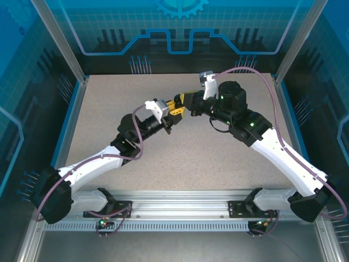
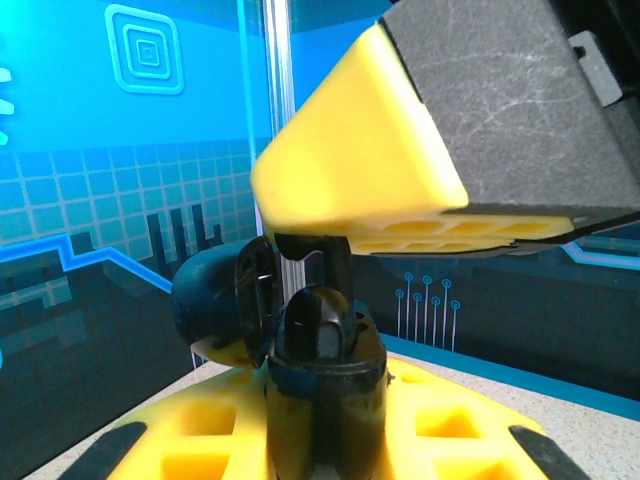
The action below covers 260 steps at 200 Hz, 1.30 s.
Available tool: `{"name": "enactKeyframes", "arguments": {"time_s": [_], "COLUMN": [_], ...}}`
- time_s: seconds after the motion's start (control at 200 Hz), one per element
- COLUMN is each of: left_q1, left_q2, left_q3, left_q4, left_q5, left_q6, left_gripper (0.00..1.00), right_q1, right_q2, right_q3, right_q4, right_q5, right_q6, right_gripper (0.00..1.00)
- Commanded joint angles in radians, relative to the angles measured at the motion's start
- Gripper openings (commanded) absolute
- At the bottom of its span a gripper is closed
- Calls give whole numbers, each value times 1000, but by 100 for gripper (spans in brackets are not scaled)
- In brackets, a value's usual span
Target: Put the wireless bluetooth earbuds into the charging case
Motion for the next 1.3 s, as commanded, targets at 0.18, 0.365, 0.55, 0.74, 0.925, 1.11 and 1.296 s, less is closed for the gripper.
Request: {"name": "enactKeyframes", "arguments": {"time_s": [0.18,0.365,0.55,0.74,0.925,1.11,1.296], "left_q1": [-7,-7,-7,-6,-7,-8,-8], "left_q2": [-3,-10,-5,-3,1,1,-2], "left_q3": [38,37,34,30,27,13,12], "left_q4": [38,39,39,38,39,38,14], "left_q5": [10,1,5,6,10,42,121], "left_q6": [-3,2,-4,-11,-12,-9,-19], "left_gripper": [0,0,0,0,0,0,0], "right_q1": [19,32,33,15,-26,-107,-188], "right_q2": [-20,-18,-12,-7,-25,-2,106], "right_q3": [-37,-52,-33,43,100,168,275], "right_q4": [11,-10,-21,-27,-13,-120,-275], "right_q5": [-4,18,43,65,51,12,-87], "right_q6": [3,-5,5,-1,-2,-11,-54], "right_gripper": [12,13,24,44,59,60,58]}}
